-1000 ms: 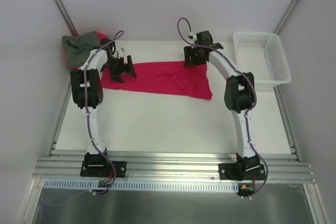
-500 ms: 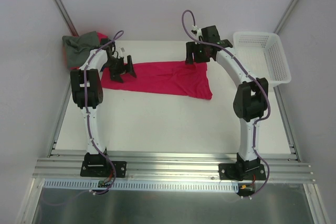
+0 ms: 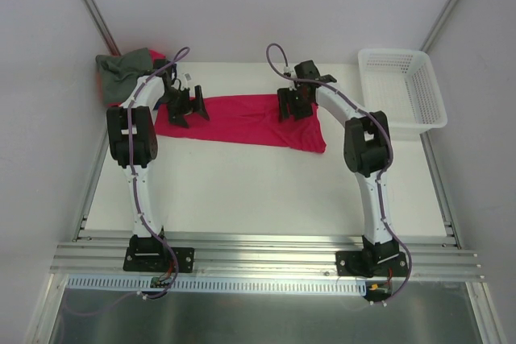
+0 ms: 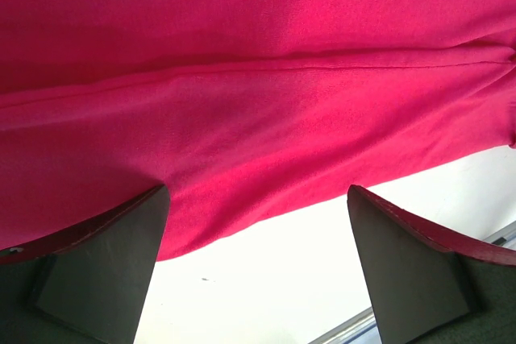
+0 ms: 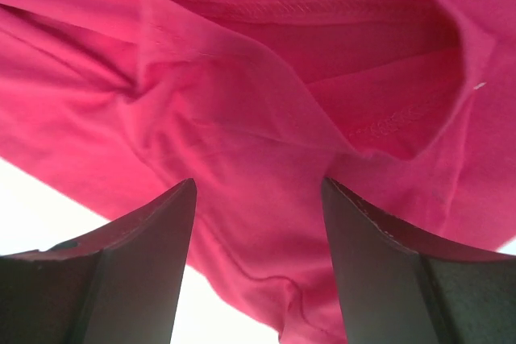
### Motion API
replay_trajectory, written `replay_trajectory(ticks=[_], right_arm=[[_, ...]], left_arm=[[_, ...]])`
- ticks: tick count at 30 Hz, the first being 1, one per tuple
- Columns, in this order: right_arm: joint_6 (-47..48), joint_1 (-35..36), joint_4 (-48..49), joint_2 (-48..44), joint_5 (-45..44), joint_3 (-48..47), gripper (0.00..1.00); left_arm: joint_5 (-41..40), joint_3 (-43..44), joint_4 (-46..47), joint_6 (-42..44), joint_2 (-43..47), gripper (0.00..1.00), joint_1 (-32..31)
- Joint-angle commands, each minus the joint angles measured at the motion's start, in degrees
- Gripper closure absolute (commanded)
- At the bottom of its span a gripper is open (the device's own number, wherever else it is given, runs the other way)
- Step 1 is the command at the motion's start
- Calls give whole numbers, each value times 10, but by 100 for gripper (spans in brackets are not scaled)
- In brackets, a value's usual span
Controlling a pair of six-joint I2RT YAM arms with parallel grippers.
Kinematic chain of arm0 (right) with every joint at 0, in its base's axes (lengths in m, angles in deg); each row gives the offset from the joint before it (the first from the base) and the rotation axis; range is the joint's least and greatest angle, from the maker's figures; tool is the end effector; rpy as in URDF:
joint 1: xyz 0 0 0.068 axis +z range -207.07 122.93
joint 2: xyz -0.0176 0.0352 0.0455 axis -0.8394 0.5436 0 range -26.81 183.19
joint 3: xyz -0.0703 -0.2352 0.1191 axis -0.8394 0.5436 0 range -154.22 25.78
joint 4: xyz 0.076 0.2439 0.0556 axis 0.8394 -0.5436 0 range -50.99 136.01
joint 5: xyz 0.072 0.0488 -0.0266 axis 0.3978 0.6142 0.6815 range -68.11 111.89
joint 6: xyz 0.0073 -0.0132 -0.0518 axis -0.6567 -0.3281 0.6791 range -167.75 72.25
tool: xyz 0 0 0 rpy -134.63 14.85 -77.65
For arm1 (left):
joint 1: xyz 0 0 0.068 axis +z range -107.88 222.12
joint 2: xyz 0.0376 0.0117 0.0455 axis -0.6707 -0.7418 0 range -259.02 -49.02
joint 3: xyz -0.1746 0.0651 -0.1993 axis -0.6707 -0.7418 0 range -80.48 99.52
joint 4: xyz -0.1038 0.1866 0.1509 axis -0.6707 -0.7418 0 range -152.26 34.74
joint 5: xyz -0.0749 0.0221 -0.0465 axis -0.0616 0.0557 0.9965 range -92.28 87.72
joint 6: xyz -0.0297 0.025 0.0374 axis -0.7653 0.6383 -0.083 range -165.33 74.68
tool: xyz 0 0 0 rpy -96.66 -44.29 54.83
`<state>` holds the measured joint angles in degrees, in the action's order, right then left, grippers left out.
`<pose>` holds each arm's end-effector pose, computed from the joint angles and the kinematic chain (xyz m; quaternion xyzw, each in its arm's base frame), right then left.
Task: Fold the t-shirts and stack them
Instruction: Fold the other side of the tshirt into a rectangle
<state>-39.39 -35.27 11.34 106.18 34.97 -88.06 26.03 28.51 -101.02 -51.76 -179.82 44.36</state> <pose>0.4755 0.1988 0.1951 -0.2798 0.9027 0.1436 0.2937 0.4828 0.0021 0.1806 -0.0245 0.9520 -0.2466 0.1797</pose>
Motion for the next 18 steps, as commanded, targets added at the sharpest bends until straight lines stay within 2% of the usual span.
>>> replay_trajectory(ticks=[1, 18], right_arm=[[-5, 1, -3, -1, 1, -35, 33], [4, -1, 28, 63, -19, -140, 32]], left_arm=[[-3, -2, -13, 5, 37, 6, 1], [-7, -9, -13, 8, 36, 6, 2]])
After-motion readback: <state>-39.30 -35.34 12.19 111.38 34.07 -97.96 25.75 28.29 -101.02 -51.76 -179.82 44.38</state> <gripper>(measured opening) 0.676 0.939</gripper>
